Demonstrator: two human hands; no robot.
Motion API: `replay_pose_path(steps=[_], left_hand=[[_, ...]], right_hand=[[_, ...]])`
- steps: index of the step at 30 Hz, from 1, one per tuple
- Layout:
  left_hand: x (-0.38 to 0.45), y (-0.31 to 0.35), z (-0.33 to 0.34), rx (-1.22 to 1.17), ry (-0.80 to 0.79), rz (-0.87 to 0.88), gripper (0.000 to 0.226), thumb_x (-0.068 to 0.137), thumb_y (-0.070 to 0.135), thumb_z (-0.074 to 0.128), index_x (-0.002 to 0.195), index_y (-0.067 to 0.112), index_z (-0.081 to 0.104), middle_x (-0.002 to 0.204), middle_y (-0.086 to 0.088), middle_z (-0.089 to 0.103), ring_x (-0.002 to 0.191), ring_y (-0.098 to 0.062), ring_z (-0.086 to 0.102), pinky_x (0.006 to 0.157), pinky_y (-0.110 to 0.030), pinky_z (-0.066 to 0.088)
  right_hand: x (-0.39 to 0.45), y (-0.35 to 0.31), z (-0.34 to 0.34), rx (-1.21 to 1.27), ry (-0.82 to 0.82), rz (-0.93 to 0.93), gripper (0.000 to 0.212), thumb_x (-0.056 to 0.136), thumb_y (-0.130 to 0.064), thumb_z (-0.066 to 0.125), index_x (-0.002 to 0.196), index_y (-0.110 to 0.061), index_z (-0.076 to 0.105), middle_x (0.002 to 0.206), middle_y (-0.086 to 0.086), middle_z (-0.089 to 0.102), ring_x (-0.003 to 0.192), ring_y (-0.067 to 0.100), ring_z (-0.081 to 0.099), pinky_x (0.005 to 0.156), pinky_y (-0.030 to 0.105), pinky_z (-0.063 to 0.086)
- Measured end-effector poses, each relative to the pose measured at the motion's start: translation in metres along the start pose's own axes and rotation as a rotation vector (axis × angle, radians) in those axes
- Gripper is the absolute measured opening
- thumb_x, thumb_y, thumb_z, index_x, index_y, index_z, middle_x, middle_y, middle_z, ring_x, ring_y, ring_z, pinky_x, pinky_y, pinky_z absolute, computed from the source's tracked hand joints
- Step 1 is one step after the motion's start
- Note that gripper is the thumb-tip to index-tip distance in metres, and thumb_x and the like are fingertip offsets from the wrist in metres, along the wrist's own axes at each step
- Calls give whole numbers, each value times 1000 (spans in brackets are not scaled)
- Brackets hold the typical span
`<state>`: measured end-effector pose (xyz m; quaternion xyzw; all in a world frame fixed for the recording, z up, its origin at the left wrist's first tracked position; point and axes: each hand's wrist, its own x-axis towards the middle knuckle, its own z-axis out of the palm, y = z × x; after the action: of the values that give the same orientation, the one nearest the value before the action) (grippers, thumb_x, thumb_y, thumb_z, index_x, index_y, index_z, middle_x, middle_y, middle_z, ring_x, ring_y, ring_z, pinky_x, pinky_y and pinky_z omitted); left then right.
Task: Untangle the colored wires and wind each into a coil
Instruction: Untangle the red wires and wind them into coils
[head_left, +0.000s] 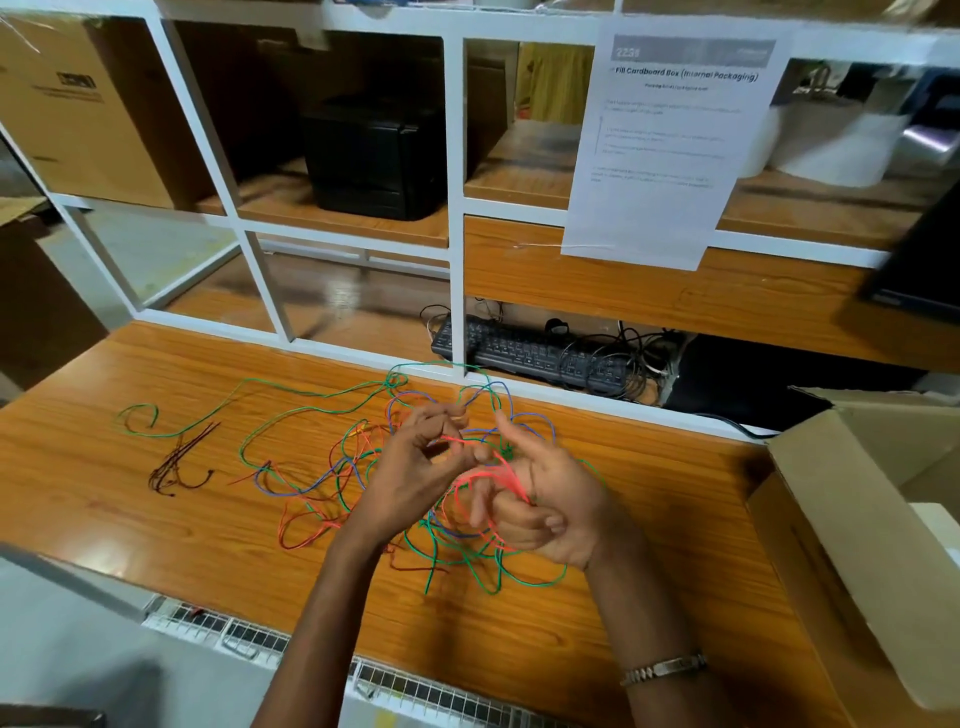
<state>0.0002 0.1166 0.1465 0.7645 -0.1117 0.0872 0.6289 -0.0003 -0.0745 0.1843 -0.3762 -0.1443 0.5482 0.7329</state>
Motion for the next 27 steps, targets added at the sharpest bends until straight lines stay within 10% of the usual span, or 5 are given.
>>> replay_pose_path(steps=[8, 15, 19, 22, 27], left_hand=[[-18, -15, 13, 88, -105, -237, 60, 97, 73, 46, 87, 19, 68, 106, -11, 71, 106, -20, 66, 90, -43, 46], [-17, 8, 15, -13, -42, -74, 42, 101, 38, 68, 73, 6, 67, 90, -6, 68, 97, -19, 68, 84, -41, 49], [-11, 21, 18, 39, -78, 99, 6, 94, 18, 76, 91, 14, 78, 136, 6, 69, 142, -9, 52, 118, -26, 37], [-7, 22, 23, 137, -67, 197, 9, 95, 21, 74, 94, 13, 78, 142, 8, 65, 147, -5, 44, 122, -21, 30], [-7, 20, 18, 131, -32, 127, 4, 96, 18, 73, 95, 16, 76, 137, 4, 65, 142, 3, 46, 114, -15, 33]], right_hand=[[-20, -27, 8, 325, 75, -660, 56, 113, -36, 27, 134, 8, 54, 46, -5, 30, 37, 7, 22, 39, 22, 24], [-18, -32, -8, 321, 742, -995, 23, 110, -14, 41, 111, 2, 56, 119, 20, 65, 95, 24, 74, 80, 26, 60], [7, -11, 0, -39, 1074, -720, 13, 111, -9, 37, 105, -8, 48, 103, 8, 73, 117, 32, 65, 109, 40, 49], [20, 4, -6, -447, 1183, -323, 21, 106, -15, 48, 87, -11, 56, 91, 6, 69, 91, 20, 71, 85, 33, 59], [28, 3, 8, -425, 953, -18, 57, 108, -56, 29, 95, -12, 63, 58, 11, 60, 46, 25, 60, 39, 22, 43]])
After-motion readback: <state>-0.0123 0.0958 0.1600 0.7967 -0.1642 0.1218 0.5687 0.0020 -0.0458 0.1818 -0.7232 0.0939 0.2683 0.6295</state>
